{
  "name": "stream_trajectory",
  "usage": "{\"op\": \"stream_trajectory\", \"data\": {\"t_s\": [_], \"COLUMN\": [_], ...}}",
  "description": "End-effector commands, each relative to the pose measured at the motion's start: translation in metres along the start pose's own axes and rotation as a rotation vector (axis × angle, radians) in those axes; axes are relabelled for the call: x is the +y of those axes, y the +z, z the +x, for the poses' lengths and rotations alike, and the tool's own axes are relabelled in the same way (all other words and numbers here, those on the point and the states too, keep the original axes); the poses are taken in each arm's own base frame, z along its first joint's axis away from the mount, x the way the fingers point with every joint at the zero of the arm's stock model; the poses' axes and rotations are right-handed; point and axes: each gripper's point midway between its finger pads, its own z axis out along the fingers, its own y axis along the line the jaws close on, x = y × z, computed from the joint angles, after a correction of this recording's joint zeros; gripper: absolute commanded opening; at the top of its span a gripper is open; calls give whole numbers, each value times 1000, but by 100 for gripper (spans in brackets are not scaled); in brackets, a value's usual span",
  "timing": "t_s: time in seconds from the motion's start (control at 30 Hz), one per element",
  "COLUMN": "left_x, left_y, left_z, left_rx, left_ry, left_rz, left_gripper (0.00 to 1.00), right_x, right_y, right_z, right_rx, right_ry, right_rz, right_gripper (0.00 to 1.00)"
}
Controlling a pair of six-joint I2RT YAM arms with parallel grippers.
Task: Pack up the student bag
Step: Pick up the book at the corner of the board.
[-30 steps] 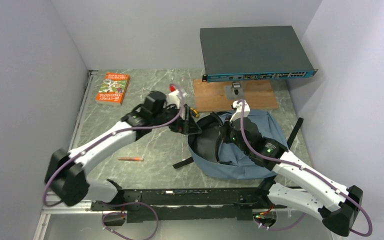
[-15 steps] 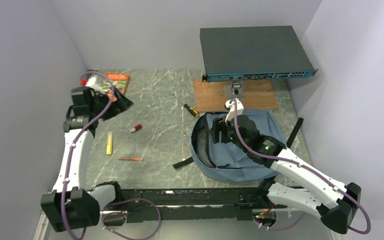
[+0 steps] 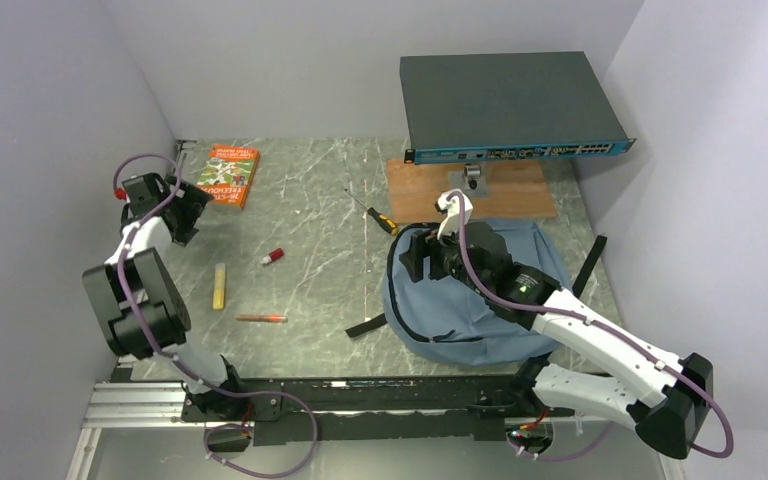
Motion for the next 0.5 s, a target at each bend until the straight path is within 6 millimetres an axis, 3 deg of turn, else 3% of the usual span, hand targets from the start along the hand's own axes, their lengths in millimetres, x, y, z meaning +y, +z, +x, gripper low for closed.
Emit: {"op": "stream_trajectory", "data": {"t_s": [0.0, 0.13, 0.2, 0.47], "left_x": [-22, -18, -26, -32], "left_y": [24, 60, 74, 122], "left_z": [-74, -92, -100, -86], "left_rx": [-217, -188, -159, -64], "left_ry": [73, 193, 227, 183], "left_rz": [-2, -55, -43, 27], "left_gripper": [100, 100, 100, 89], "right_x": [18, 11, 9, 8], "right_y": [1, 0, -1, 0], "right_z": [-30, -29, -30, -36], "right_rx": [-93, -101, -106, -119], "right_ry": [4, -22, -30, -15], "right_rz": [-80, -52, -46, -30], "right_gripper": [75, 76, 77, 77]}}
